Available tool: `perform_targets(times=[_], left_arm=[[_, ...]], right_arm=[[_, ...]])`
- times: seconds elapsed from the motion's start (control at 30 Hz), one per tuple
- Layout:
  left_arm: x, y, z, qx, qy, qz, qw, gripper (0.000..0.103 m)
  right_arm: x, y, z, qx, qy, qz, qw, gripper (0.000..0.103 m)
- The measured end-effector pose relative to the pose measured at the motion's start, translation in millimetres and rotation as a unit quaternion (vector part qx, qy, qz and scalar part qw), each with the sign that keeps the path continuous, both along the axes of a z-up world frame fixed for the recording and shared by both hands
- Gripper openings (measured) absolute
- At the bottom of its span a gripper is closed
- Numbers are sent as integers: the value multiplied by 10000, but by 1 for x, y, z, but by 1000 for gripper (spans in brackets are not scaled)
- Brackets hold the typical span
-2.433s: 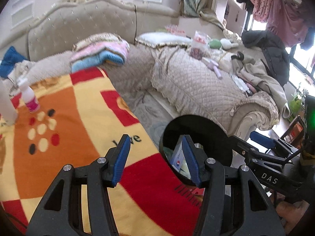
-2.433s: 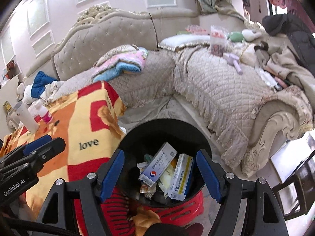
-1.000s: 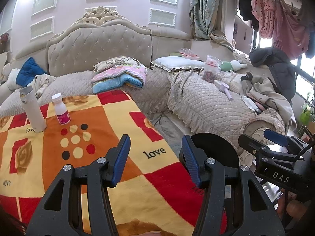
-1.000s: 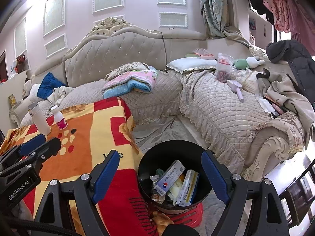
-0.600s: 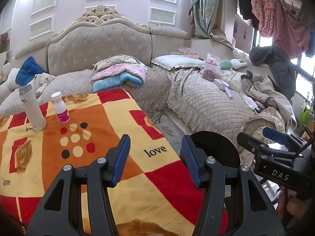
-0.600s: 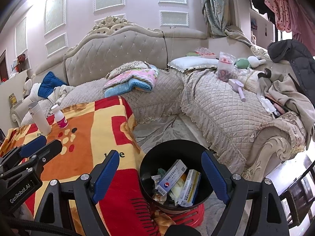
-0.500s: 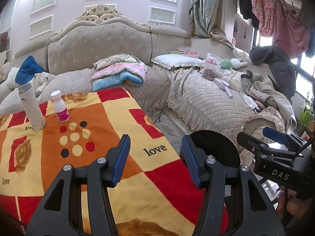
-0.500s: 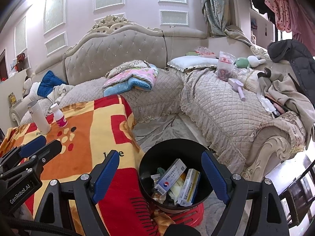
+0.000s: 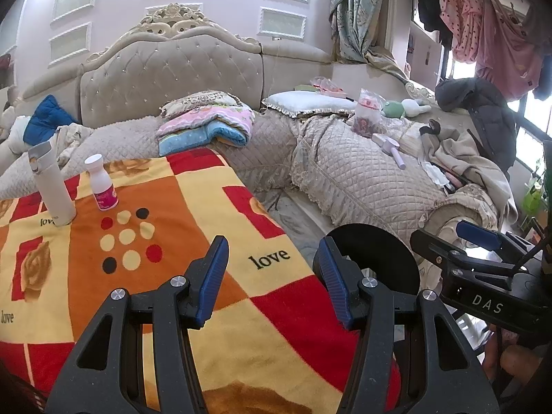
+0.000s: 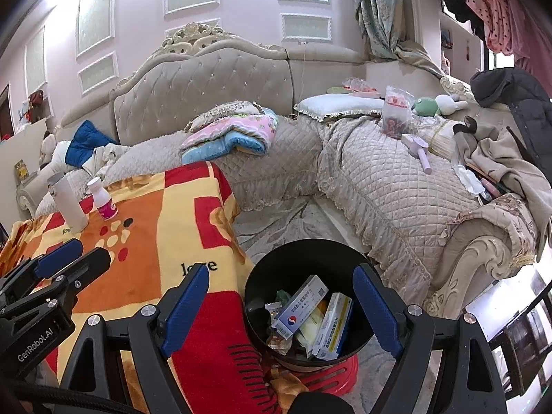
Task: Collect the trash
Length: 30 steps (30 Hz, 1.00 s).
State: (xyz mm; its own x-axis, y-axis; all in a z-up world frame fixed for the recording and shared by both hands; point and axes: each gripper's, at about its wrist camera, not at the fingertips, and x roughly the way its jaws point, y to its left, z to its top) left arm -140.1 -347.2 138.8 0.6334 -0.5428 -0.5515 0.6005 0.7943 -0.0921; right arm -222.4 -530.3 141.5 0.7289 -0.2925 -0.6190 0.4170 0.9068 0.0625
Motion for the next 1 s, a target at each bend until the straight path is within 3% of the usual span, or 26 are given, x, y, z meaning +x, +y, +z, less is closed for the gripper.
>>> perform_targets(times=[0.8, 1.0], left_arm=[[4, -2, -7, -37, 117, -73, 9999, 53], [20, 20, -15, 4, 239, 218, 9995, 53]], right_arm=[[7, 1, -9, -7, 177, 19, 9998, 84], [16, 9, -12, -10, 257, 123, 9996, 84]])
